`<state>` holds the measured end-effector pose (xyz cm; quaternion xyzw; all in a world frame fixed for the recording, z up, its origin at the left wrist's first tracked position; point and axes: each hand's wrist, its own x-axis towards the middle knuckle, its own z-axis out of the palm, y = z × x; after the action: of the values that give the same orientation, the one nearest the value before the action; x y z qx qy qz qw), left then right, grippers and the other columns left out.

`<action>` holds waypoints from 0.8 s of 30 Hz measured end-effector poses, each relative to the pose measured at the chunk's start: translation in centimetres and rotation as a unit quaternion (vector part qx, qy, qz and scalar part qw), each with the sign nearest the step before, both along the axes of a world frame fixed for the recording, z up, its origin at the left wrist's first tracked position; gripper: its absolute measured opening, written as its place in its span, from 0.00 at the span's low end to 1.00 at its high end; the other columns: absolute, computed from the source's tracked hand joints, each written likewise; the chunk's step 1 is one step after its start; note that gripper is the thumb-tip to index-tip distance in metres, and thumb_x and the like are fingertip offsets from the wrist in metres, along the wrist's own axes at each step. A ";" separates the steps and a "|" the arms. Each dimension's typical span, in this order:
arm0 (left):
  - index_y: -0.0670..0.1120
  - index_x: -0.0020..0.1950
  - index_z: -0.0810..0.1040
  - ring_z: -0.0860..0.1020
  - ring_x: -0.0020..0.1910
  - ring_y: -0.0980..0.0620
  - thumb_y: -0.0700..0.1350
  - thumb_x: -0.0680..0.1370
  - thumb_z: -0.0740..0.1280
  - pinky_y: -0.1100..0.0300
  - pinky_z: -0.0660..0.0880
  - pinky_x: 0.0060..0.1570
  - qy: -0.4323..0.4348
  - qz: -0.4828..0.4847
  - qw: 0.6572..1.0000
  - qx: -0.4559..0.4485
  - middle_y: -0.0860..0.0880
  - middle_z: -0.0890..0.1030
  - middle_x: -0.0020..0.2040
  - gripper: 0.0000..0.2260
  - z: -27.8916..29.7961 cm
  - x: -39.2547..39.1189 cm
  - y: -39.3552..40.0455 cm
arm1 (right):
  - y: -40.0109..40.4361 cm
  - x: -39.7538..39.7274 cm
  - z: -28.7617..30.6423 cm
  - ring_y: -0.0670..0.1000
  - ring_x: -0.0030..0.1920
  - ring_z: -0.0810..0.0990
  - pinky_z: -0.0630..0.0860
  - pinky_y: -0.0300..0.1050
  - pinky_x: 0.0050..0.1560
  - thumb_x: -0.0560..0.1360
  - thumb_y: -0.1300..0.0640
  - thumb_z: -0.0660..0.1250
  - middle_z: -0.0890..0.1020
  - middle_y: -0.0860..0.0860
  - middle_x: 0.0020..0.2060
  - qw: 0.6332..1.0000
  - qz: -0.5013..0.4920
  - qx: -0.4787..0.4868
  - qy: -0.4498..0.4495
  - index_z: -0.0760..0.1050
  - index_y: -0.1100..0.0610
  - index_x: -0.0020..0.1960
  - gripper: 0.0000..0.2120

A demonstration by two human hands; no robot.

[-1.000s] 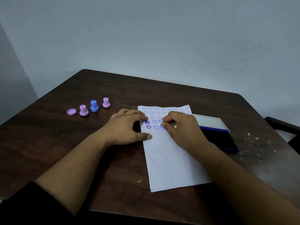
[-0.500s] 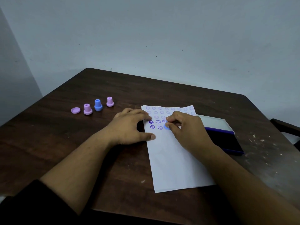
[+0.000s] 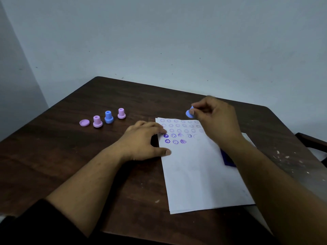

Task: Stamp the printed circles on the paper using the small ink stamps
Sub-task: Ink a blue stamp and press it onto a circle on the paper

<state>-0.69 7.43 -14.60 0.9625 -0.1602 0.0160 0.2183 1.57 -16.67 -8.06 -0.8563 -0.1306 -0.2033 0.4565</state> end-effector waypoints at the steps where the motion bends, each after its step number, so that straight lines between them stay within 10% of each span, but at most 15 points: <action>1: 0.63 0.74 0.72 0.60 0.76 0.55 0.73 0.69 0.68 0.50 0.59 0.73 0.001 -0.001 1.000 0.003 0.65 0.68 0.75 0.35 0.0 0.0 0.0 | 0.4 0.4 0.7 0.37 0.43 0.86 0.79 0.32 0.40 0.74 0.59 0.74 0.88 0.41 0.39 1.000 0.004 0.008 0.000 0.83 0.51 0.45 0.04; 11: 0.62 0.75 0.72 0.60 0.76 0.55 0.73 0.69 0.67 0.53 0.58 0.70 0.006 -0.005 1.000 -0.005 0.64 0.68 0.75 0.36 -0.1 0.1 0.0 | 7.6 5.2 4.4 0.42 0.41 0.87 0.81 0.38 0.49 0.73 0.60 0.74 0.87 0.45 0.41 0.998 0.065 -0.008 -0.024 0.81 0.52 0.51 0.09; 24: 0.60 0.75 0.71 0.61 0.75 0.53 0.73 0.69 0.68 0.53 0.57 0.71 -0.015 0.000 1.000 -0.017 0.59 0.69 0.76 0.37 -0.3 -0.1 0.1 | 16.5 8.5 -2.1 0.34 0.38 0.82 0.72 0.23 0.41 0.73 0.64 0.70 0.84 0.42 0.43 0.976 0.150 -0.150 0.047 0.80 0.51 0.57 0.15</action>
<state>-0.74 7.50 -14.89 0.9582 -0.1632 0.0328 0.2325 10.10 -0.18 -10.14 -0.8943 -0.2648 -0.0707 0.3538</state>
